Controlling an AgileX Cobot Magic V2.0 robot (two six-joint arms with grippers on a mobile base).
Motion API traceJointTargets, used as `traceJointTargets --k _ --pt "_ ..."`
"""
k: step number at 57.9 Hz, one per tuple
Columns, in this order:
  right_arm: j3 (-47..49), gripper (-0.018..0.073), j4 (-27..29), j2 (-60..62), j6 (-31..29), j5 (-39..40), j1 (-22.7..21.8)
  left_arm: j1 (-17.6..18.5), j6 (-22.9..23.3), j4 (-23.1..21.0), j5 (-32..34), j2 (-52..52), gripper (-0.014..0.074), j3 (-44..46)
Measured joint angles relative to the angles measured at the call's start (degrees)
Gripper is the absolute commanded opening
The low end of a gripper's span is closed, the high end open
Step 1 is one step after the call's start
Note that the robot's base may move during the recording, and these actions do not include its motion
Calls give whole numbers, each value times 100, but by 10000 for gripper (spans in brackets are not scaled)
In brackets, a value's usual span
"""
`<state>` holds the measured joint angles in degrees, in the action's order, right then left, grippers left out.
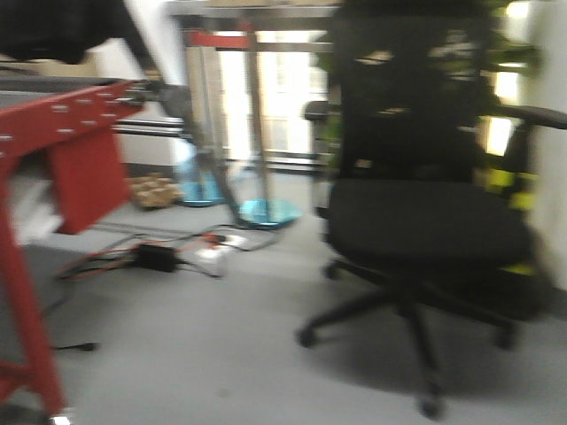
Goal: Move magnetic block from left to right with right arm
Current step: 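Drive the base past the chair to the second grey table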
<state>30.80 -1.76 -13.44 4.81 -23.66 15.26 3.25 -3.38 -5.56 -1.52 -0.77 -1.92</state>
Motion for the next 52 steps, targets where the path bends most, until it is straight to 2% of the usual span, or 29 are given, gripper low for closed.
traceJointTargets --k 52 --pt "0 204 0 0 0 -4 0 0 0 0 0 0 -126 0"
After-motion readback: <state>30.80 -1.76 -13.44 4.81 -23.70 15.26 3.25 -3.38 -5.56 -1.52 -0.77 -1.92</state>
